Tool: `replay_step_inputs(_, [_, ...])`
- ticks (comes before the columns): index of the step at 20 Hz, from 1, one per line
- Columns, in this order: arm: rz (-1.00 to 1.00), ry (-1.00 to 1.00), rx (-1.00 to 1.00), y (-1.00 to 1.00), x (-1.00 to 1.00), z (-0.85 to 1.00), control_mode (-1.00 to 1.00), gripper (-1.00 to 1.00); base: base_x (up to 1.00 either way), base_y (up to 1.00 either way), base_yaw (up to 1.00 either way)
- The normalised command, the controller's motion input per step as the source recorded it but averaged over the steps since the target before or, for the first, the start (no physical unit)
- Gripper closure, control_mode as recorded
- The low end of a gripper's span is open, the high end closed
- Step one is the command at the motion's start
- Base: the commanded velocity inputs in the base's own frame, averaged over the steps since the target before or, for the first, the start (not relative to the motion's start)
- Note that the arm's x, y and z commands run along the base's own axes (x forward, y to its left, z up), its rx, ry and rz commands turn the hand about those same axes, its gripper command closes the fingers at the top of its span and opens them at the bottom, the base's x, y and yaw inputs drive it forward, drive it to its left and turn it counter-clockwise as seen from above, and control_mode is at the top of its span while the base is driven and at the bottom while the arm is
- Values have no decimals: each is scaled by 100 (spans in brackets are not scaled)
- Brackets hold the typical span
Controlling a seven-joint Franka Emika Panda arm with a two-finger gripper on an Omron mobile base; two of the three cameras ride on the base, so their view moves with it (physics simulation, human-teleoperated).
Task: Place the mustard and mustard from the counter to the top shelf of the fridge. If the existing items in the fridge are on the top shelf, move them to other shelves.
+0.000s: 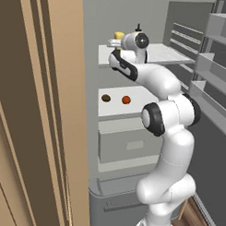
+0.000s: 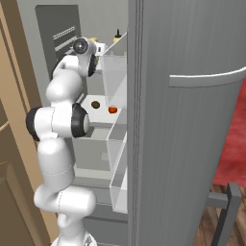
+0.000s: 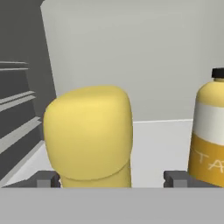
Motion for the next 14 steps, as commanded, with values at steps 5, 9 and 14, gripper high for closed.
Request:
replay_step_inputs(5, [0, 0, 0, 0, -30, 0, -100, -100, 0, 0, 0])
replay_step_inputs(9, [0, -2, 0, -4, -54, 0, -100, -100, 0, 0, 0])
replay_step_inputs(14, [-1, -3, 0, -2, -63, 7, -100, -100, 0, 0, 0])
